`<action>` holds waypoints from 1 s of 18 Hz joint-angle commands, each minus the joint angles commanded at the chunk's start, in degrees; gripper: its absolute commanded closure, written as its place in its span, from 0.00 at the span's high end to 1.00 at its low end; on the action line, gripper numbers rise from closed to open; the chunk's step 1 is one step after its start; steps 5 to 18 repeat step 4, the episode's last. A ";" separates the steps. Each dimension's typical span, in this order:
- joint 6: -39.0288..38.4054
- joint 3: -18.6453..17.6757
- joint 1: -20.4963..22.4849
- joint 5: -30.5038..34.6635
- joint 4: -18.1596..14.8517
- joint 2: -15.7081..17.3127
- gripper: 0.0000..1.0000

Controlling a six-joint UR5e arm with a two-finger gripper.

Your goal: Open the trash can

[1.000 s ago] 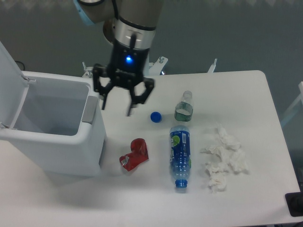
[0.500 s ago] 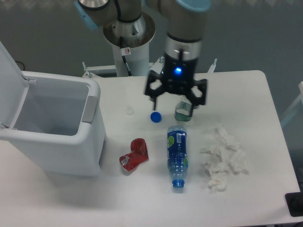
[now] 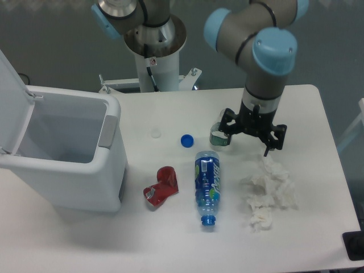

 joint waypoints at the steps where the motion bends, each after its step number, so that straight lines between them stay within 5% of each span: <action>1: 0.00 0.35 0.00 0.00 0.00 -0.53 1.00; 18: 0.00 0.80 0.09 0.09 0.09 -1.32 1.00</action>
